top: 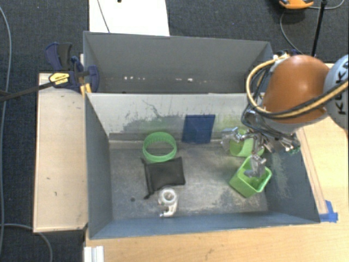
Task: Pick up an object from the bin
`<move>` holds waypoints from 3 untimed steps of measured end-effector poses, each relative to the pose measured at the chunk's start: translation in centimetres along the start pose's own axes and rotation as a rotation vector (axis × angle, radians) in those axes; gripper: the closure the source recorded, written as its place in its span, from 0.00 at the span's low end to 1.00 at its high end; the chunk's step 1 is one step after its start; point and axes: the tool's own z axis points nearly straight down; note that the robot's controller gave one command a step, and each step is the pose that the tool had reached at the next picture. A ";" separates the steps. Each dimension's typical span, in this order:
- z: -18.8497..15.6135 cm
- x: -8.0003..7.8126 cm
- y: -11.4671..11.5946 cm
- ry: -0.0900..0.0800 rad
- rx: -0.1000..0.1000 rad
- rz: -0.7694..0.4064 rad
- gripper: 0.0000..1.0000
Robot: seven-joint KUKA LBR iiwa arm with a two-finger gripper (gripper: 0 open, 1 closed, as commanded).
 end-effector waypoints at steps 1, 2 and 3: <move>0.5 2.1 -0.1 0.000 0.000 -0.032 0.00; 1.0 3.3 0.6 0.001 -0.001 0.135 0.00; 1.0 1.7 -1.3 -0.001 0.002 -0.119 0.00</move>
Offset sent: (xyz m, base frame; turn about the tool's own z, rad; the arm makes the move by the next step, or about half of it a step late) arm -0.0450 -0.0125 -0.0150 0.0169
